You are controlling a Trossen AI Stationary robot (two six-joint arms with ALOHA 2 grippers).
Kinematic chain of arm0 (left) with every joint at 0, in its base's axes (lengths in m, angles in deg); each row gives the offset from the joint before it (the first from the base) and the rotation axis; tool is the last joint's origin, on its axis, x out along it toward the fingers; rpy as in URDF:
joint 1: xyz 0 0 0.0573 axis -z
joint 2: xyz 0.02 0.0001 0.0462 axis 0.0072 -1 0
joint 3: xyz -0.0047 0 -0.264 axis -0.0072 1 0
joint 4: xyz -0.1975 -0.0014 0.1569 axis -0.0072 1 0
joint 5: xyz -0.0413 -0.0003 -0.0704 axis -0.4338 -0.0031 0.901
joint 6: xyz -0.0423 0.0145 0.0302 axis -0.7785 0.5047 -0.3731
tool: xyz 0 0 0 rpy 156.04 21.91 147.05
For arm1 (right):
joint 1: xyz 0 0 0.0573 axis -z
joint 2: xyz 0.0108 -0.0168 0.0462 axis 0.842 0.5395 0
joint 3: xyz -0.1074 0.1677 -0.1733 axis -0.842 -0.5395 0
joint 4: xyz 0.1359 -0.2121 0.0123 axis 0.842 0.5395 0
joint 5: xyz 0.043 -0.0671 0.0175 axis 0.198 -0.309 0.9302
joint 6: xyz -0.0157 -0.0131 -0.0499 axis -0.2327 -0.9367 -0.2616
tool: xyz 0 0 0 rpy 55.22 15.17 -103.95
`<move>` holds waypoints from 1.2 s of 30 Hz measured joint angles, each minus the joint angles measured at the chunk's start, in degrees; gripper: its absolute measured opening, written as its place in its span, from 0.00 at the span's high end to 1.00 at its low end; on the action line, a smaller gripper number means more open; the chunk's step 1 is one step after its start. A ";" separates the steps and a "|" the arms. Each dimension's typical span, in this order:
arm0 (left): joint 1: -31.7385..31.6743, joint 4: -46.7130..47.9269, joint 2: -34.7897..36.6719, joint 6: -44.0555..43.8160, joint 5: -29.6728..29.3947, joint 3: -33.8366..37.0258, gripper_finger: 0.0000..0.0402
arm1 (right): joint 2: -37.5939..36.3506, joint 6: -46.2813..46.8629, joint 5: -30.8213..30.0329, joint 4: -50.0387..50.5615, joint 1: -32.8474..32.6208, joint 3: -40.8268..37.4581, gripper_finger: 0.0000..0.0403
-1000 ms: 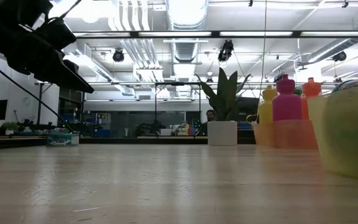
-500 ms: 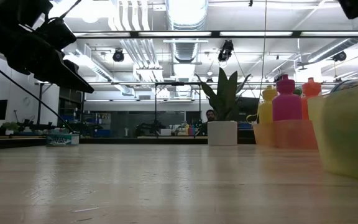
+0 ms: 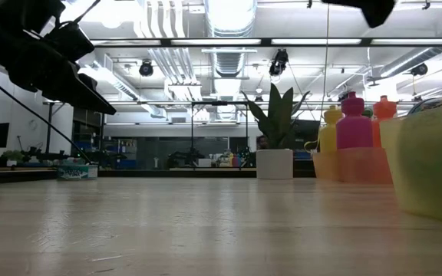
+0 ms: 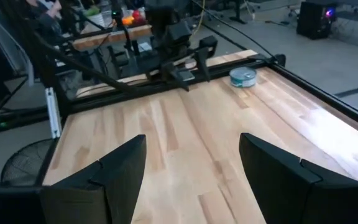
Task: Pick & Place Food Item
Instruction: Put the light blue tuna can into the yellow bin
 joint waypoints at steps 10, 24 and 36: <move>-0.04 0.26 0.00 -0.01 -0.65 0.00 0.34 | -0.02 -0.48 6.06 -0.50 11.32 0.00 0.37; -0.39 3.80 -0.02 3.99 -8.11 0.00 0.34 | -0.02 3.62 5.90 -0.04 14.45 -0.19 0.37; -0.44 -2.50 0.00 -19.07 -12.78 0.00 0.34 | -0.02 3.89 3.06 -0.06 14.61 -0.64 0.37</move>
